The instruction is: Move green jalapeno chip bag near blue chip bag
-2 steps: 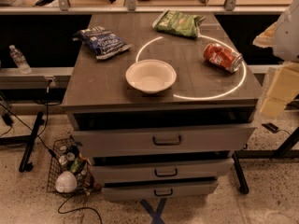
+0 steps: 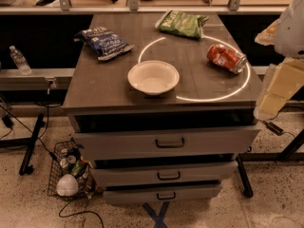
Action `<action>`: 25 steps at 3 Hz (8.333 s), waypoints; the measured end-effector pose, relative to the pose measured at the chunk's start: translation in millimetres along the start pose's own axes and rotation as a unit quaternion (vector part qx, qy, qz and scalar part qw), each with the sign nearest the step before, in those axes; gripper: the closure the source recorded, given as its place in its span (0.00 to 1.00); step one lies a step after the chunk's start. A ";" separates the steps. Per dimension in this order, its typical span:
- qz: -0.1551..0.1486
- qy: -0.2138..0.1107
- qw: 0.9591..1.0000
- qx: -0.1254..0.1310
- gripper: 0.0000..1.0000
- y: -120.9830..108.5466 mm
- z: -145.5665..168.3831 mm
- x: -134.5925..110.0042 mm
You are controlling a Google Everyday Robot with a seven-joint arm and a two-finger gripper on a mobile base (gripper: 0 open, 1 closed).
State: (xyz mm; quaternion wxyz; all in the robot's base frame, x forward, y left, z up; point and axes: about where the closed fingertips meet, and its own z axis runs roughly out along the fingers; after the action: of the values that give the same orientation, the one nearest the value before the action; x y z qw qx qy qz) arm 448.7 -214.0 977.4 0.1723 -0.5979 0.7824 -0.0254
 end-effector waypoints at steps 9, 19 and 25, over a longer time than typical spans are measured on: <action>0.318 -0.250 0.905 0.134 0.00 -366.4 211.7 -122.5; 0.071 -0.354 0.933 0.004 0.53 -280.8 211.7 -291.5; 0.314 -0.385 0.827 0.265 0.00 -361.9 -12.6 -70.2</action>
Offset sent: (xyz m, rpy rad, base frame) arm 0.2555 0.0866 0.0147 0.2697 -0.2049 -0.0358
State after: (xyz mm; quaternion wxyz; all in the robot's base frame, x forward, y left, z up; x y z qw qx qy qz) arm 796.3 -252.5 1094.9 0.6100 -0.2129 0.7613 0.0559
